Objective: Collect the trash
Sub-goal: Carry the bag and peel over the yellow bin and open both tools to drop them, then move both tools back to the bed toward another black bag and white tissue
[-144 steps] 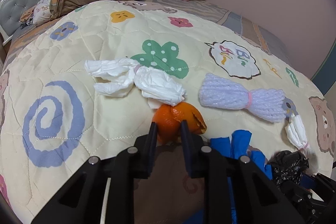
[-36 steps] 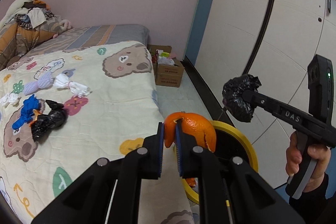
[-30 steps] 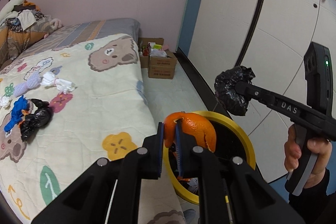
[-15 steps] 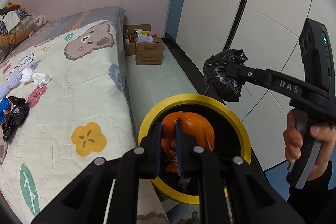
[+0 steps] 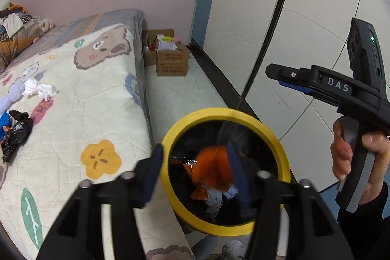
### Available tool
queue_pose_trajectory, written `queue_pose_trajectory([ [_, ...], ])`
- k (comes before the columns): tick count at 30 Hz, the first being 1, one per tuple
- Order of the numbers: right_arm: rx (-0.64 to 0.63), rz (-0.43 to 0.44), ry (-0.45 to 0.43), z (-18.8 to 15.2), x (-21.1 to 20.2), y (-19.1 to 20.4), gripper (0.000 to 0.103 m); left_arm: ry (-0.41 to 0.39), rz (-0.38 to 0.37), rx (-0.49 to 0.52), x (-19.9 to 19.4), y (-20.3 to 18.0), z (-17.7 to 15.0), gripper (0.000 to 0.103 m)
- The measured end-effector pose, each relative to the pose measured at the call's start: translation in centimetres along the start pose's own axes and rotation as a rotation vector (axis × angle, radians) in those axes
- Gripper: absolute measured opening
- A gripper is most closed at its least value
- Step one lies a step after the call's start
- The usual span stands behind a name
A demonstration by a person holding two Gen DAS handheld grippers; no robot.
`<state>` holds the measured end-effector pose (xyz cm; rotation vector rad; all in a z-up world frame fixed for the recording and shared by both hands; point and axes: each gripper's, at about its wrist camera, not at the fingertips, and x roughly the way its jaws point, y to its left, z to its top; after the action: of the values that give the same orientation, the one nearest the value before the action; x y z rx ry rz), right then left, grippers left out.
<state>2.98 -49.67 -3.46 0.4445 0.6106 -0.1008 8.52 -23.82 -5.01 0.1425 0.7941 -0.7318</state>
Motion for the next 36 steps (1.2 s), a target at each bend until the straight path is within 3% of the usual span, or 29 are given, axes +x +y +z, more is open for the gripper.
queue_pose_trajectory([
  [11, -0.012, 0.01, -0.065, 1.1, -1.4, 0.7, 0.05, -0.06, 0.027, -0.052, -2.0, 2.5, 0.9, 0.075],
  [20, -0.071, 0.065, -0.085, 1.7, -1.0, 4.2, 0.065, -0.12, 0.12, -0.116, -4.5, 6.8, 1.0, 0.088],
  [36, -0.225, 0.209, -0.025, 1.9, 5.4, 16.6, 0.073, -0.212, 0.353, -0.307, -10.7, 21.5, 1.2, 0.092],
])
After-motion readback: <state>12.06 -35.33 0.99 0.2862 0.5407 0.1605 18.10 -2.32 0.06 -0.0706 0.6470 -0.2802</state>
